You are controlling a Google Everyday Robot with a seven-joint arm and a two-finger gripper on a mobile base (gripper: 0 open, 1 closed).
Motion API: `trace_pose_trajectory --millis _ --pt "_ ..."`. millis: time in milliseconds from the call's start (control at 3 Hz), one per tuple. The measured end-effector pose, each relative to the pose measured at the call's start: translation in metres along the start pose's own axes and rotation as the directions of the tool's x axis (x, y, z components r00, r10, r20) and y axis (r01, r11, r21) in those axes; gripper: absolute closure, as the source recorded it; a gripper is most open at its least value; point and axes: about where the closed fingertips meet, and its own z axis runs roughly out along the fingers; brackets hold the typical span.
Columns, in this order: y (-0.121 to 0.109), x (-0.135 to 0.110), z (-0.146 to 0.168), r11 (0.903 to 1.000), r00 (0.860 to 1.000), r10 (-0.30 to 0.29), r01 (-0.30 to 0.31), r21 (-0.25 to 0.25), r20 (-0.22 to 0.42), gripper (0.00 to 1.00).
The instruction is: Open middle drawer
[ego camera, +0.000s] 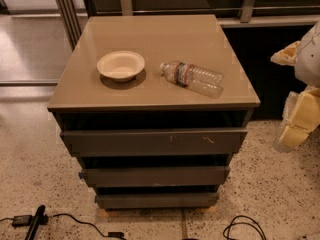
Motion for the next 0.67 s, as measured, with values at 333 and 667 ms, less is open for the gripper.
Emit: trace_pose_trajectory --millis 333,667 --pt "0.020 0.008 0.026 0.9996 0.998 0.014 -0.012 -0.025 0.058 0.00" --pt "0.050 0.018 0.074 0.9984 0.980 0.045 -0.038 -0.041 0.194 0.00"
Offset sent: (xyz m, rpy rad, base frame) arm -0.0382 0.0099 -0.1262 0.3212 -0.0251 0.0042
